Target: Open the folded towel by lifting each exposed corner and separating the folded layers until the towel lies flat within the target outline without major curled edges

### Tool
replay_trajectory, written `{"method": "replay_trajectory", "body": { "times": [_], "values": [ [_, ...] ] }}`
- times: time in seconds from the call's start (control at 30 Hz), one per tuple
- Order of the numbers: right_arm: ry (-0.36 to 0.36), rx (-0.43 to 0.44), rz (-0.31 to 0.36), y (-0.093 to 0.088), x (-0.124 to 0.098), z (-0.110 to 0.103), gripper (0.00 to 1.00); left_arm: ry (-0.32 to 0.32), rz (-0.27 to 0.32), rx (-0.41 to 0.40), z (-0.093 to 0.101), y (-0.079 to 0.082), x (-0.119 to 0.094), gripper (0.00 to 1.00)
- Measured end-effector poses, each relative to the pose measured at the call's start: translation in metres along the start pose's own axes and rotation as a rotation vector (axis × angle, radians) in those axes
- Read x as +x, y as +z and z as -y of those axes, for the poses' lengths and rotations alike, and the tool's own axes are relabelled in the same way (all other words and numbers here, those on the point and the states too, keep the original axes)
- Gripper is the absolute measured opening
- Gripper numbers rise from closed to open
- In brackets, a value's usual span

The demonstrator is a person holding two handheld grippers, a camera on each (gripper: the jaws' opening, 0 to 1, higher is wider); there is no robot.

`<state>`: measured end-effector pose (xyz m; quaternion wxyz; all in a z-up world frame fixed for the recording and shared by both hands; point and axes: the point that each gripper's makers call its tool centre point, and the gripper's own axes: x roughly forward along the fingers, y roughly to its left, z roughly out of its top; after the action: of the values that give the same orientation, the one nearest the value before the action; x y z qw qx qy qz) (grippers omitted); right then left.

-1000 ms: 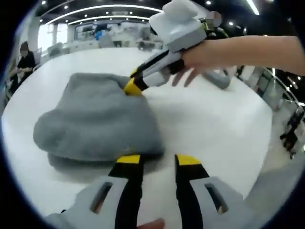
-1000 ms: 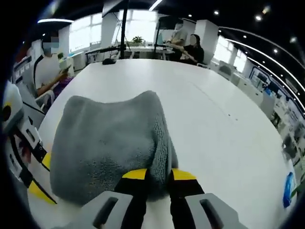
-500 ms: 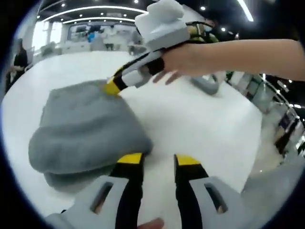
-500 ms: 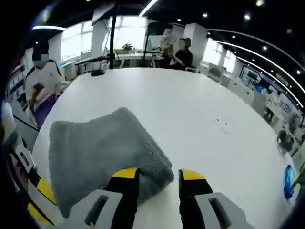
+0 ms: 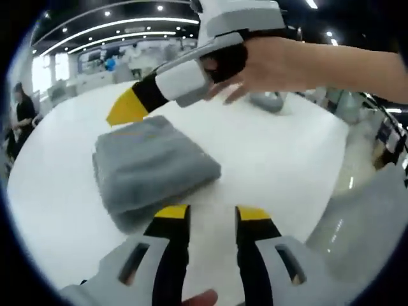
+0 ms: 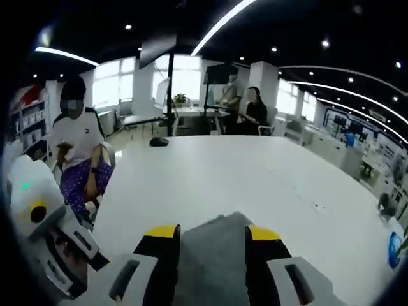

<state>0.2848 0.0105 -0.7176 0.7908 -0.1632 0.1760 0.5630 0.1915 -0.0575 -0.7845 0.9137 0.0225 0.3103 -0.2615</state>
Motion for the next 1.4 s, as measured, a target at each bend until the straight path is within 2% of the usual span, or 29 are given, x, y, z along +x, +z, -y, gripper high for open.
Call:
{"method": "replay_trajectory", "body": {
  "times": [0.07,0.13,0.27,0.37,0.4,0.47,0.57,0.7,0.87,1.03,1.1,1.23,1.4],
  "values": [
    [0.008,-0.006,0.009,0.002,0.004,-0.012,0.39,0.008,0.002,-0.003,-0.006,-0.002,-0.004,0.26],
    [0.012,-0.035,-0.015,-0.003,0.014,-0.030,0.39,0.030,-0.013,-0.036,-0.019,-0.011,-0.011,0.26],
    [0.023,-0.019,-0.037,-0.010,0.028,-0.048,0.39,0.072,-0.019,-0.099,-0.035,-0.016,-0.016,0.25],
    [0.012,-0.043,-0.082,-0.022,0.037,-0.055,0.35,0.072,-0.026,-0.145,-0.038,-0.024,-0.014,0.25],
    [0.014,-0.053,-0.091,-0.025,0.040,-0.057,0.33,0.068,-0.034,-0.175,-0.038,-0.025,-0.012,0.25],
    [-0.017,-0.095,-0.121,-0.035,0.045,-0.056,0.32,0.065,-0.027,-0.171,-0.038,-0.023,-0.012,0.25],
    [-0.031,-0.103,-0.155,-0.045,0.050,-0.057,0.31,0.059,-0.030,-0.188,-0.037,-0.025,-0.013,0.25],
    [-0.024,-0.175,-0.222,-0.058,0.055,-0.059,0.30,0.069,-0.013,-0.163,-0.040,-0.021,-0.014,0.26],
    [-0.029,-0.239,-0.277,-0.068,0.060,-0.057,0.19,0.072,-0.019,-0.197,-0.042,-0.025,-0.015,0.26],
    [-0.049,-0.151,-0.271,-0.064,0.058,-0.052,0.10,0.061,-0.001,-0.239,-0.041,-0.023,-0.017,0.26],
    [-0.061,-0.157,-0.271,-0.061,0.056,-0.049,0.07,0.054,0.002,-0.244,-0.039,-0.022,-0.016,0.26],
    [-0.087,-0.094,-0.256,-0.056,0.052,-0.047,0.05,0.041,0.011,-0.255,-0.036,-0.020,-0.017,0.26],
    [-0.127,-0.059,-0.238,-0.049,0.045,-0.043,0.03,0.012,0.001,-0.250,-0.029,-0.022,-0.014,0.26]
  ]
}}
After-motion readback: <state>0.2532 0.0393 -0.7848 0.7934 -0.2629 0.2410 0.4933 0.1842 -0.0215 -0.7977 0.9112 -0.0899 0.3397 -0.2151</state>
